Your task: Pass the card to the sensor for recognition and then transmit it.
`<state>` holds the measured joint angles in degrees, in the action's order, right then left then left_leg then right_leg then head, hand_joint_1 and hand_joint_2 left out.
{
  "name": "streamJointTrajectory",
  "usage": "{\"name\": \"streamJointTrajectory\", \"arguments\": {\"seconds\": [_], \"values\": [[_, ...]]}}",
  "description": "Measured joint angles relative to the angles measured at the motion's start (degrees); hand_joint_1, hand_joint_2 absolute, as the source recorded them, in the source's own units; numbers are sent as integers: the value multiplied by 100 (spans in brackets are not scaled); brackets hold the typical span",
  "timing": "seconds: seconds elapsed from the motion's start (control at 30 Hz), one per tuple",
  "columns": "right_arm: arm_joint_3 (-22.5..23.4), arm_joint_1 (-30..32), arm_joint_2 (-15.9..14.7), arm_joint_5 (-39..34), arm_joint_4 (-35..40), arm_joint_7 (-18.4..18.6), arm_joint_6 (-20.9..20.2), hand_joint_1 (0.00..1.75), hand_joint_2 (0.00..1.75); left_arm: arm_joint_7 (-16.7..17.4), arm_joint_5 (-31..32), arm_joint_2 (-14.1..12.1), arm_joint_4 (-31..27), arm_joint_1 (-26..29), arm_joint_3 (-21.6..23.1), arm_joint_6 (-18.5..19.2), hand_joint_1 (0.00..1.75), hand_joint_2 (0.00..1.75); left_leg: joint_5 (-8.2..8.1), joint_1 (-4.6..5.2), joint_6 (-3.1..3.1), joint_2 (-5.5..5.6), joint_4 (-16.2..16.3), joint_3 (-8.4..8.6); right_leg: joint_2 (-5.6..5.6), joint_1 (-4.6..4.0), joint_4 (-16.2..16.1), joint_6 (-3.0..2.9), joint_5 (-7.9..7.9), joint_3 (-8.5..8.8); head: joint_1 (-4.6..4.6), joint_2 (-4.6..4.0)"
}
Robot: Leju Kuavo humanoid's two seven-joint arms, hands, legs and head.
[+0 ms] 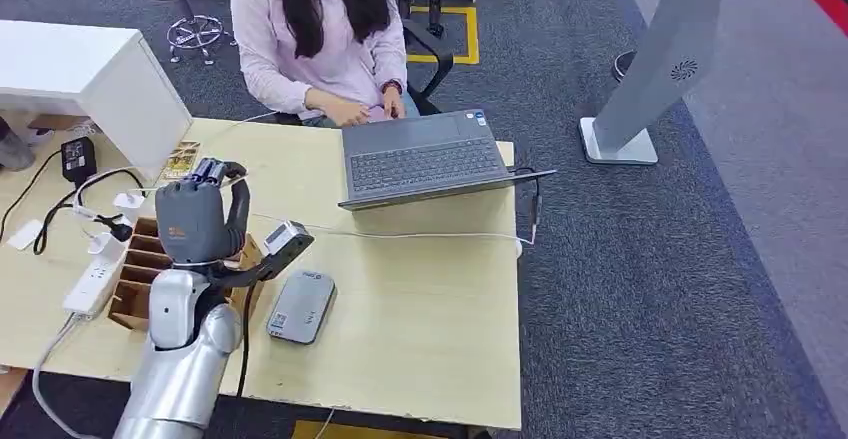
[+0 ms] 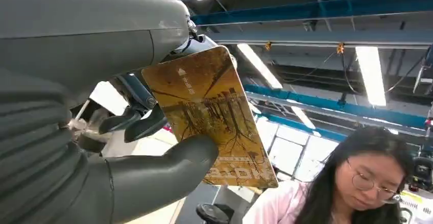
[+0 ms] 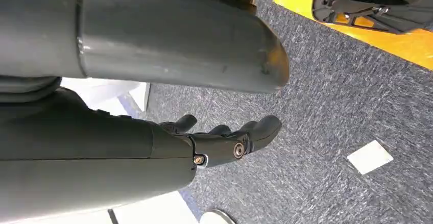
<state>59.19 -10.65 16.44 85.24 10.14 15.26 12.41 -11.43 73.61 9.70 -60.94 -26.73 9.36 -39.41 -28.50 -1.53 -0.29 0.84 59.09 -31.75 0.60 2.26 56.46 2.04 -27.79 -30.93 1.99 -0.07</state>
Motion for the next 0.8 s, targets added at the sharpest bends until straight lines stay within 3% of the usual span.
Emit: {"name": "streamJointTrajectory", "arguments": {"seconds": [0.23,0.4,0.8], "values": [[48,23,-7,-129,0,-59,37,0,0,206,-50,-24,-190,442,739,483,175,175,-1,1,1,1,0,-5,0,1,-2,1,-1,-1,0,0],[120,83,-33,-186,2,-212,-22,0,0,258,-116,-72,-258,714,1189,603,175,175,-2,2,1,0,0,-6,-1,1,-3,1,-1,-3,-2,0],[234,175,-92,-295,7,-186,114,0,0,317,-369,-254,-315,1320,1484,524,175,175,-1,1,1,1,-1,-6,-2,1,-2,1,-1,-2,0,0]]}}
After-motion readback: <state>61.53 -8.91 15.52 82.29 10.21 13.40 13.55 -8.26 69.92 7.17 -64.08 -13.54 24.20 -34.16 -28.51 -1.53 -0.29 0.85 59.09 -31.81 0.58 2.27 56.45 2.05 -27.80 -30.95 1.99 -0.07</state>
